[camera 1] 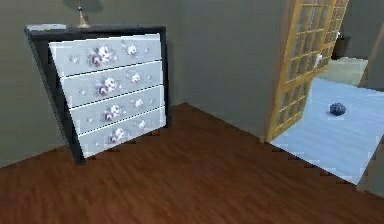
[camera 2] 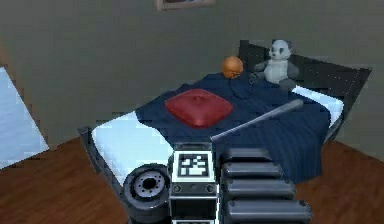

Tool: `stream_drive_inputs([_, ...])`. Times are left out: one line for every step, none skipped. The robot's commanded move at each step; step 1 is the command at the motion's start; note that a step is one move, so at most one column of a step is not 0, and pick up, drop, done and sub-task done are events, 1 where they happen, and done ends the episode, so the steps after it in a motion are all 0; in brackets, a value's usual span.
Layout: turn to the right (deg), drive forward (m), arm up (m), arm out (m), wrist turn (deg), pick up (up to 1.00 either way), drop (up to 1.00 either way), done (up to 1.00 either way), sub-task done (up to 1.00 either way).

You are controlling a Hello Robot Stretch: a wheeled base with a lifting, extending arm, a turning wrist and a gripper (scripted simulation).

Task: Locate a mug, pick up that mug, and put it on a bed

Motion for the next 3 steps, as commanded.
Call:
stream_drive_inputs([0.0, 0.15, 0.0, 0.0, 0.0, 0.0, 0.0, 0.0, 0.0])
stream_drive_inputs([36.0, 0.0, 0.0, 0.0, 0.0, 0.0, 0.0, 0.0, 0.0])
stream_drive_inputs([0.0, 1.0, 0.0, 0.0, 0.0, 0.0, 0.0, 0.0, 0.0])
